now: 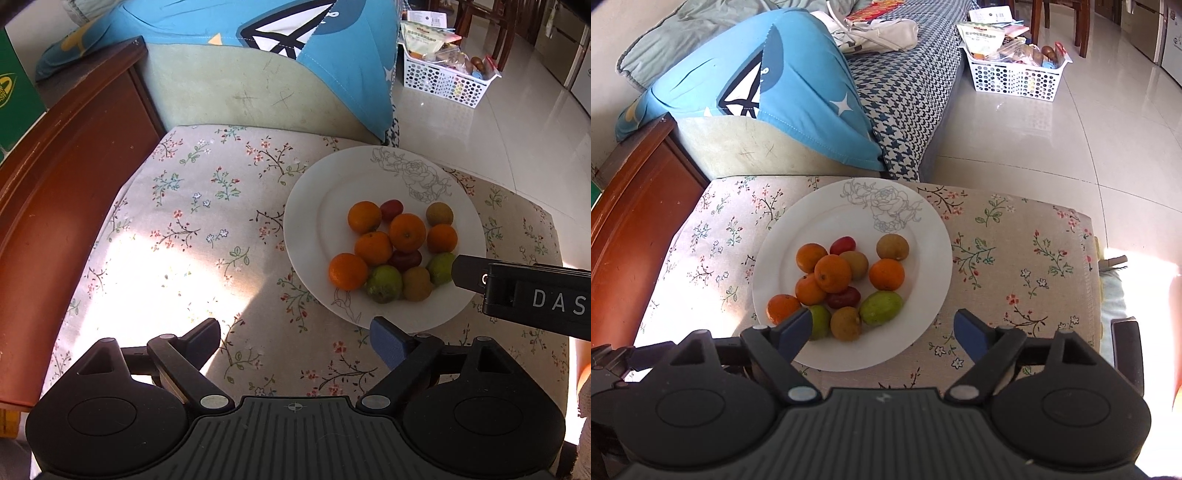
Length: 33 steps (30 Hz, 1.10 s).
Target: Organize fruits
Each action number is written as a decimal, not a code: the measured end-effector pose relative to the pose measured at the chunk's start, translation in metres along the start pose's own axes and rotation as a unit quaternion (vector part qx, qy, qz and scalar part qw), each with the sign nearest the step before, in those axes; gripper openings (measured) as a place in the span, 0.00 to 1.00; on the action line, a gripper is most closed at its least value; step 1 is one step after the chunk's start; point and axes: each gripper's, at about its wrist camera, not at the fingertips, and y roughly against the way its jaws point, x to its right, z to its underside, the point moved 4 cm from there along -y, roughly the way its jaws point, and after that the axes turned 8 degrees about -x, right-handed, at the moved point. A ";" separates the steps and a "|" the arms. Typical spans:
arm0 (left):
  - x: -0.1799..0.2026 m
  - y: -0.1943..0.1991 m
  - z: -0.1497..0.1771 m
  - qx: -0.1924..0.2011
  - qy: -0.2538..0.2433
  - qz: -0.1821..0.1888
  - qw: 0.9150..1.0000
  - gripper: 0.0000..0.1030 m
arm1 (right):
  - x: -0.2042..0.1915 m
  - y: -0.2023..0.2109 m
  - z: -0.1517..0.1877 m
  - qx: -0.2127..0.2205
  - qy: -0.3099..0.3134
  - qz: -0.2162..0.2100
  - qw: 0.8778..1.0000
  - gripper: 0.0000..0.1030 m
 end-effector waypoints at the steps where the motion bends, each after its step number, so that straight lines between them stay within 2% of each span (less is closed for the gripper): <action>1: 0.000 -0.001 0.000 -0.001 0.000 -0.002 1.000 0.87 | 0.000 0.000 0.000 0.001 0.002 0.002 1.000 0.82; 15: 0.002 -0.011 -0.001 -0.013 0.009 -0.008 1.000 0.87 | 0.009 -0.003 0.003 -0.015 0.025 0.036 0.999 0.87; 26: 0.006 -0.019 -0.002 -0.023 0.002 -0.022 0.999 0.87 | 0.012 -0.010 0.006 -0.037 0.028 0.052 0.998 0.90; 33: 0.001 -0.019 -0.004 -0.023 0.014 -0.027 0.999 0.87 | 0.009 -0.014 0.007 -0.043 0.039 0.060 0.996 0.90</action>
